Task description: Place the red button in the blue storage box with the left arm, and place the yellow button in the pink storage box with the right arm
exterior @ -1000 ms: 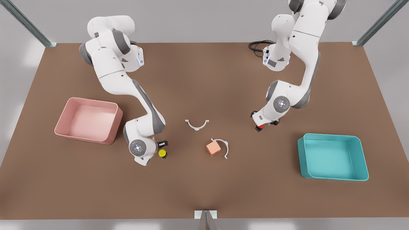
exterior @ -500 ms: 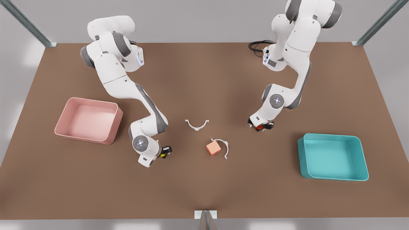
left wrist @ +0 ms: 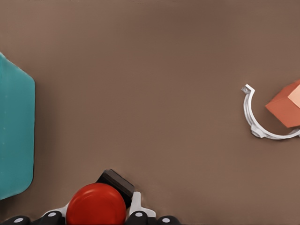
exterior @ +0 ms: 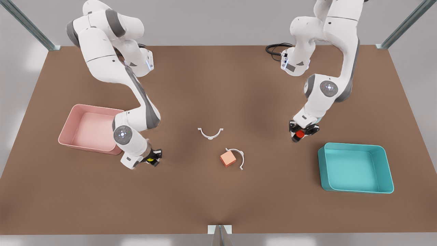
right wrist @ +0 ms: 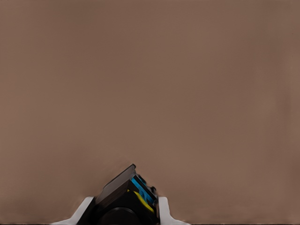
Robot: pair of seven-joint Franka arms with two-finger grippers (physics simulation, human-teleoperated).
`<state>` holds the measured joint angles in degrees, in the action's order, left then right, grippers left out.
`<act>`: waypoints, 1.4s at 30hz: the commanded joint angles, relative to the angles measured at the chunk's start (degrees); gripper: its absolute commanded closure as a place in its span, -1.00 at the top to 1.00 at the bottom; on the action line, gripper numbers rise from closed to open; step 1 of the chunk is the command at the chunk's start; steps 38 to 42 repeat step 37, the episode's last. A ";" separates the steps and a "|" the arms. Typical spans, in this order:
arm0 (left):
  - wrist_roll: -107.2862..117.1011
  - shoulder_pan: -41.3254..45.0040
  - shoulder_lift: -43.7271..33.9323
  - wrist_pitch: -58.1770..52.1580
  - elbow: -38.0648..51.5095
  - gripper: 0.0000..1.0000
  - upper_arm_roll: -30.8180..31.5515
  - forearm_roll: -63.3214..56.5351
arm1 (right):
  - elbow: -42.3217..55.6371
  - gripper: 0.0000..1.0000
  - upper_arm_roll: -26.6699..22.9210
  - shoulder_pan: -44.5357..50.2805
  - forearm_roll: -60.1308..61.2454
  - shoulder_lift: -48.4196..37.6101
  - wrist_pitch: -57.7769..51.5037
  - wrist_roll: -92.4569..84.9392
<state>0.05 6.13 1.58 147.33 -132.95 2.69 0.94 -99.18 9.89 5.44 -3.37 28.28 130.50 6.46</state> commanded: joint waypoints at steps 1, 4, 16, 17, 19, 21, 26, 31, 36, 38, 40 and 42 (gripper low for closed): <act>-30.79 -11.48 -1.32 -13.56 1.37 0.05 -0.23 1.26 | -4.97 0.05 0.48 -4.64 -0.41 -4.90 0.02 -4.87; -47.32 -20.97 5.88 -13.56 9.45 0.05 -0.67 1.26 | -9.10 0.05 7.05 -17.46 -0.32 -7.71 -0.16 -12.08; -29.60 -20.55 19.26 -38.77 36.88 1.00 0.21 0.91 | -37.40 0.39 13.66 -35.23 2.23 -28.02 5.02 -16.39; -13.86 -17.65 16.97 -50.29 44.61 1.00 0.38 0.99 | -37.32 0.81 13.66 -35.94 2.23 -26.70 5.82 -16.39; 0.39 -10.00 11.61 -56.02 50.68 1.00 -1.81 0.64 | -37.05 1.00 13.66 -38.13 2.14 -24.50 6.87 -16.48; 3.20 -5.07 5.81 -56.37 50.68 1.00 -4.54 0.47 | -36.96 1.00 13.58 -39.36 1.96 -23.62 5.20 -17.62; 4.35 -2.35 3.61 -59.97 52.44 1.00 -2.52 -0.50 | -20.46 1.00 9.81 -30.86 2.14 -22.31 -7.18 -16.22; 4.17 -2.35 3.87 -59.97 52.44 1.00 -2.52 -0.50 | 19.00 1.00 -7.52 -3.07 2.05 -10.81 -38.11 -8.05; 4.00 -1.82 4.22 -59.97 52.44 1.00 -2.52 -0.50 | 19.81 1.00 -5.23 -3.59 1.70 -10.70 -38.39 -7.16; 4.00 -1.82 4.31 -59.88 52.44 1.00 -2.52 -0.41 | 19.64 1.00 -5.23 -3.59 1.26 -10.88 -38.22 -7.08; 4.00 -1.82 4.31 -59.88 52.44 1.00 -2.52 -0.41 | 19.64 1.00 -5.23 -3.59 1.26 -10.88 -38.22 -7.08; 4.00 -1.82 4.31 -59.88 52.44 1.00 -2.52 -0.41 | 19.64 1.00 -5.23 -3.59 1.26 -10.88 -38.22 -7.08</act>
